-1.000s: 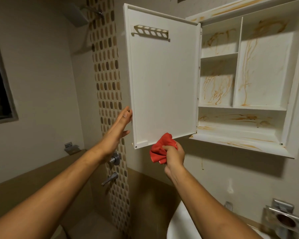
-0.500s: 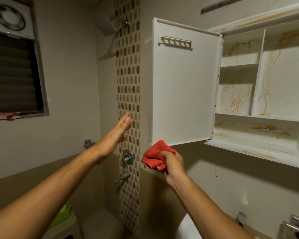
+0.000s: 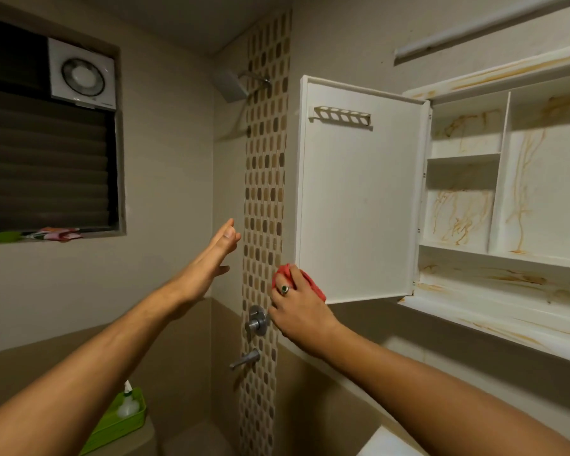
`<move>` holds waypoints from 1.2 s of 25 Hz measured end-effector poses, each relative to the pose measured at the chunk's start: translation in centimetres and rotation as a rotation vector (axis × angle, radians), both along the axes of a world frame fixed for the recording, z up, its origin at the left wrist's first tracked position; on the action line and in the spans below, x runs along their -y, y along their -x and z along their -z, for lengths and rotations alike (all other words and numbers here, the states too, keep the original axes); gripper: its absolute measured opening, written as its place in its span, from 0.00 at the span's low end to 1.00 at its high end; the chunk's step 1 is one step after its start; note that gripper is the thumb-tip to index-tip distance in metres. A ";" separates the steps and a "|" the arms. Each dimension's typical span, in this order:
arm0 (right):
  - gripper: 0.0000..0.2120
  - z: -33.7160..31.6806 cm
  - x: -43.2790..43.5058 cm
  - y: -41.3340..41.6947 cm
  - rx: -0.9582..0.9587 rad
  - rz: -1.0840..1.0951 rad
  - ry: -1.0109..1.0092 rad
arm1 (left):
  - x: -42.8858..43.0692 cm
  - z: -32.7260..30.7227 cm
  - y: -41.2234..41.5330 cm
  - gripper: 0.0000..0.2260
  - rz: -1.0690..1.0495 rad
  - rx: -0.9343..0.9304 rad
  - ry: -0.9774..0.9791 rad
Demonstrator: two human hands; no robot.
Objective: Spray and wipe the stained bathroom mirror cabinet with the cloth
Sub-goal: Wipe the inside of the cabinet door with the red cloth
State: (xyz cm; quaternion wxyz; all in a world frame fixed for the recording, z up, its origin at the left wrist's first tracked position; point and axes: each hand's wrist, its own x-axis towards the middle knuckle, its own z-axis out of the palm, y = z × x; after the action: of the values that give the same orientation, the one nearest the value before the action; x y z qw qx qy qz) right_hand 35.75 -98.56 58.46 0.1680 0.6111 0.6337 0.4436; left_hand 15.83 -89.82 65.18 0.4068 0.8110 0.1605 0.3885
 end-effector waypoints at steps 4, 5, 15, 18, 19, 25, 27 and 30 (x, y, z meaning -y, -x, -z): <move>0.32 0.5 -2.6 0.0 0.113 0.205 0.093 | 0.1 -1.0 0.0 0.50 -0.061 0.023 -0.008; 0.30 0.3 -3.1 0.1 0.142 0.189 0.100 | 0.1 -1.2 0.2 0.46 -0.072 0.030 -0.003; 0.26 -11.1 -2.6 -3.3 0.196 -0.066 -0.218 | -1.0 -2.8 1.9 0.43 -0.160 0.102 -0.013; 0.31 -5.9 -2.3 -3.3 0.141 -0.068 -0.118 | -1.2 -3.0 1.2 0.43 -0.159 0.117 0.004; 0.31 -3.0 -1.9 -3.7 0.151 -0.080 -0.054 | -1.2 -3.1 0.8 0.44 -0.152 0.117 -0.002; 0.18 -6.5 -1.0 -6.6 0.206 -0.330 -0.071 | -1.2 -5.3 -0.8 0.52 -0.120 0.113 -0.039; 0.15 -13.0 -1.6 -6.9 0.256 -0.374 -0.205 | -1.1 -6.8 -1.6 0.48 -0.112 0.134 -0.045; 0.14 -20.6 -2.0 -6.7 0.256 -0.362 -0.313 | -0.6 -9.2 -2.5 0.44 -0.094 0.169 -0.057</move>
State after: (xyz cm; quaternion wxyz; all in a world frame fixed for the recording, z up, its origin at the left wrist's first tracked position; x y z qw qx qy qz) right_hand 42.40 -96.52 79.02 0.0684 0.4453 0.6299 0.6326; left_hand 18.36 -89.27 74.42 0.3770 0.7782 0.1524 0.4786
